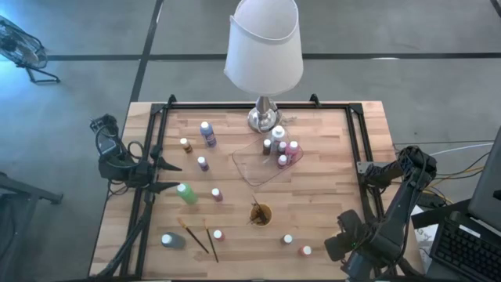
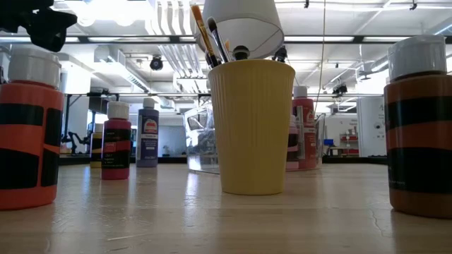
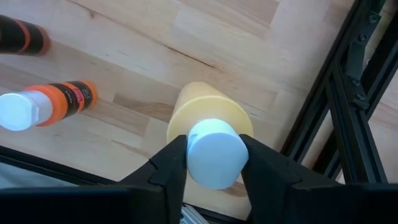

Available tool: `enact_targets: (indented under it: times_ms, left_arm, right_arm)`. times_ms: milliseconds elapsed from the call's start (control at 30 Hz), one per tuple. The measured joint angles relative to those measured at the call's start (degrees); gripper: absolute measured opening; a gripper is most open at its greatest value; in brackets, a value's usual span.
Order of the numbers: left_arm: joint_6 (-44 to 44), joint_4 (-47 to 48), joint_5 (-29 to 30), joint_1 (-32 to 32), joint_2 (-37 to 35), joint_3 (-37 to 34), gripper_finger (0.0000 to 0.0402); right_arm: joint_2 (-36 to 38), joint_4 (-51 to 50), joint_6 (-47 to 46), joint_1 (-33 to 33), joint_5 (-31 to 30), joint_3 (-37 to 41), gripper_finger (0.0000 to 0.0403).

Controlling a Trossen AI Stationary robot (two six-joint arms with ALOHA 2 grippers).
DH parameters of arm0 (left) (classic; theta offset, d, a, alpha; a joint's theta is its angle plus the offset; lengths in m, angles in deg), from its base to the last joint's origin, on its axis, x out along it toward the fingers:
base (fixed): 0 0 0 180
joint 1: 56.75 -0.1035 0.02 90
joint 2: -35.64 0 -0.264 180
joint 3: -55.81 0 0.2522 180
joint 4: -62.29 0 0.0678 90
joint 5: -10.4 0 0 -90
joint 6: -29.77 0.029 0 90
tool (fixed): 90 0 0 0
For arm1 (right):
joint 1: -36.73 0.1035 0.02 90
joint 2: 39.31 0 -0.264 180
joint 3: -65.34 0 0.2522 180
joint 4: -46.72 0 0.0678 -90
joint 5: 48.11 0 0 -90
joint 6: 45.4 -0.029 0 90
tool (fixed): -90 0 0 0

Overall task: Pick & Place Paint Supplies
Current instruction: Put the light yellow bottle into the transparent bin

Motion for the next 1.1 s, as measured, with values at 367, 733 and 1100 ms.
enact_targets:
  times_ms: [367,733,1100]
  left_arm:
    - [0.0,0.0,0.0,0.0,0.0,0.0,0.0218]
    - [0.0,0.0,0.0,0.0,0.0,0.0,0.0218]
    - [0.0,0.0,0.0,0.0,0.0,0.0,0.0218]
  right_arm:
    - [0.0,-0.1,0.4,0.0,0.0,0.0,0.0116]
    - [0.0,-0.7,3.0,0.0,-1.8,0.1,0.012]
    - [0.0,-2.6,5.7,-0.1,-3.2,0.1,0.0127]
